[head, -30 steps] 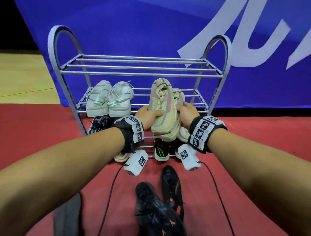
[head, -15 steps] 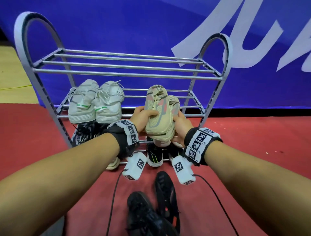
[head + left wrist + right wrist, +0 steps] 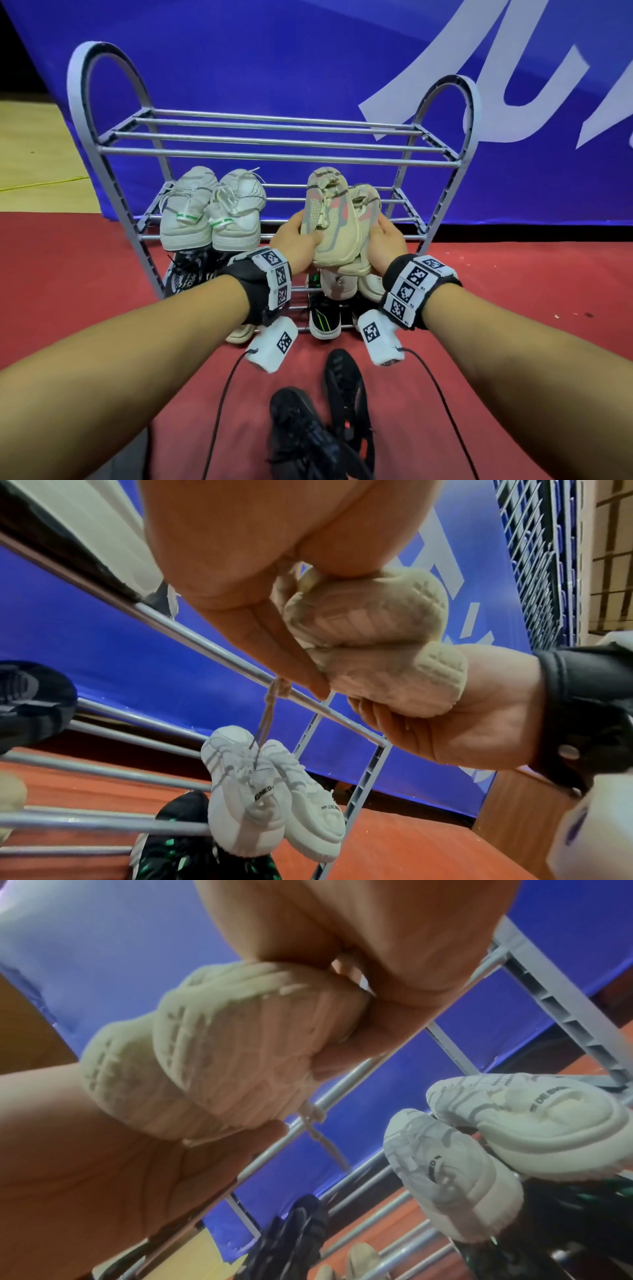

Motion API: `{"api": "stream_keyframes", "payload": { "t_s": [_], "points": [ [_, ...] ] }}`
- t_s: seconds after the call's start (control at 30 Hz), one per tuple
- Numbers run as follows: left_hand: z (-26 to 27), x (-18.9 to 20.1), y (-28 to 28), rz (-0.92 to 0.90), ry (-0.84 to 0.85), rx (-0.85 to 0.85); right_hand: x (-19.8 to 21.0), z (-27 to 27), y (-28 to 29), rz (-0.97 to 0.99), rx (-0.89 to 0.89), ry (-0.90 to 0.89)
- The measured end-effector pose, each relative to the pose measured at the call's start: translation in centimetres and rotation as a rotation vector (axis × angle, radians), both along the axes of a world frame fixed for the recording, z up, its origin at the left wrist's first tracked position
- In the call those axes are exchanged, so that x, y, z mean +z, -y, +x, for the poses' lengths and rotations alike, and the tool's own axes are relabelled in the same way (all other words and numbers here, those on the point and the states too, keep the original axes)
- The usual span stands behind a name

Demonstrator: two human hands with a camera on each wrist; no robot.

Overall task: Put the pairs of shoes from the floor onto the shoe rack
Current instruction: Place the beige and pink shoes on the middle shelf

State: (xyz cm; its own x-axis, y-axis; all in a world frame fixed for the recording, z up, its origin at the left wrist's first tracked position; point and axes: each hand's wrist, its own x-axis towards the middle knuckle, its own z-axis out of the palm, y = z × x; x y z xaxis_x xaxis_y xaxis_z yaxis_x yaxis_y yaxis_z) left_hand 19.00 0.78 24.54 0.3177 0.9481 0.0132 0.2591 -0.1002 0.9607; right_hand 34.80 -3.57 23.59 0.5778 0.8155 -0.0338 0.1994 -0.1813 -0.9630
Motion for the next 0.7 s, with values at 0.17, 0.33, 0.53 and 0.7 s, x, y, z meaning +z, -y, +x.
{"api": "stream_keyframes", "payload": {
  "t_s": [0.17, 0.33, 0.53, 0.7],
  "points": [
    [0.7, 0.9, -1.4, 0.083, -0.002, 0.105, 1.4, 2.5, -0.2, 0.025, -0.053, 0.082],
    [2.2, -0.9, -1.3, -0.051, 0.072, 0.112, -0.6, 4.1, 0.5, -0.080, -0.069, -0.020],
    [3.3, -1.0, -1.9, -0.183, 0.183, 0.151, -1.0, 3.6, 1.6, -0.127, 0.037, -0.275],
    [2.5, -0.8, -1.2, -0.113, 0.222, 0.207, -1.0, 3.9, 1.9, -0.030, 0.061, -0.146]
  ]
}}
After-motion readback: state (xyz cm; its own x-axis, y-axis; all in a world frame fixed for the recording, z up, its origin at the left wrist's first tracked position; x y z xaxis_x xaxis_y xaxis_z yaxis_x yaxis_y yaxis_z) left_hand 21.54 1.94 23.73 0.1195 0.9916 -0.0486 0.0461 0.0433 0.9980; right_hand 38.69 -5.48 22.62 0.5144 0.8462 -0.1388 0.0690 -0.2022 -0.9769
